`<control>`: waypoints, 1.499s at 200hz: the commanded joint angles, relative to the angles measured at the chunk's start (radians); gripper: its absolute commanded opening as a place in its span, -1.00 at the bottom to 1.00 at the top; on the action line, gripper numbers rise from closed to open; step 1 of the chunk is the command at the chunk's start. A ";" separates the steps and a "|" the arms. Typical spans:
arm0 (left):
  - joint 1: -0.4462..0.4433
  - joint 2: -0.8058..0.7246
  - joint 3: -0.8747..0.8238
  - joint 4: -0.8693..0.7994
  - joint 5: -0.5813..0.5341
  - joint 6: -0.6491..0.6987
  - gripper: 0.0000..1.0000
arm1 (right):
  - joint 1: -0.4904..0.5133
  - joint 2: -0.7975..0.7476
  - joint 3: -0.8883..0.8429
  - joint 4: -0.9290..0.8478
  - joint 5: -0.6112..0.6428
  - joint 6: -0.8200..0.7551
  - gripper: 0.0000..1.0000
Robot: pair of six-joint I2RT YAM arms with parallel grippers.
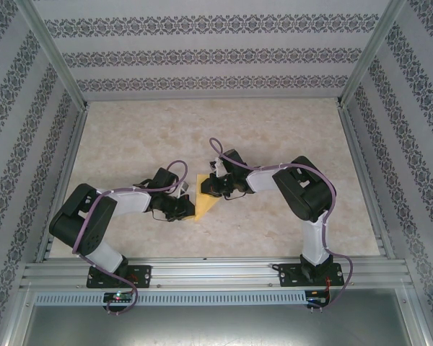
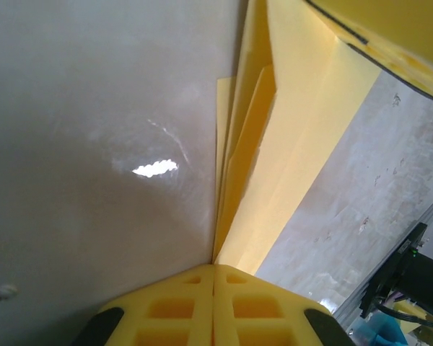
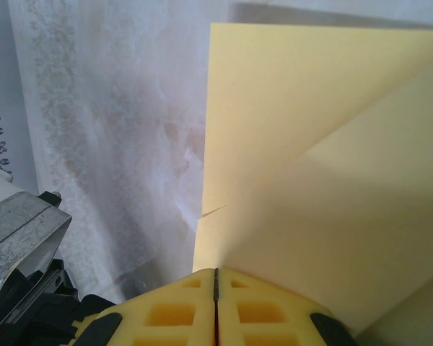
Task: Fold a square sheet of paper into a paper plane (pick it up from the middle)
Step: Fourth fold the wing at the center of the table.
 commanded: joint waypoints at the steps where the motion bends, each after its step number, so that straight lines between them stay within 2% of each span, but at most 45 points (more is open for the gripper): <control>1: -0.039 0.029 -0.002 -0.079 0.042 0.036 -0.85 | 0.000 0.027 -0.045 -0.084 0.090 -0.031 -0.81; 29: -0.039 0.001 -0.003 -0.092 0.045 0.034 -0.80 | -0.001 0.026 -0.059 -0.083 0.101 -0.034 -0.82; 59: -0.039 -0.132 -0.004 -0.137 -0.020 0.010 -0.66 | 0.000 0.024 -0.071 -0.081 0.099 -0.039 -0.84; 96: -0.038 -0.226 0.049 -0.208 -0.093 0.012 -0.65 | -0.001 0.022 -0.078 -0.081 0.100 -0.046 -0.85; 130: -0.030 -0.196 0.084 -0.175 -0.113 0.002 -0.70 | -0.002 0.022 -0.080 -0.081 0.101 -0.048 -0.86; 181: -0.025 -0.048 0.165 -0.075 -0.037 -0.012 -0.74 | 0.000 0.026 -0.083 -0.080 0.103 -0.047 -0.86; 218: -0.023 0.033 0.106 0.061 0.018 -0.065 -0.74 | 0.000 0.027 -0.086 -0.082 0.106 -0.046 -0.86; 261: -0.022 0.077 0.041 0.124 0.039 -0.086 -0.72 | 0.003 0.041 -0.071 -0.108 0.107 -0.047 -0.86; 300: -0.027 0.094 -0.030 0.101 0.054 -0.092 -0.72 | 0.001 0.036 -0.068 -0.136 0.138 -0.065 -0.86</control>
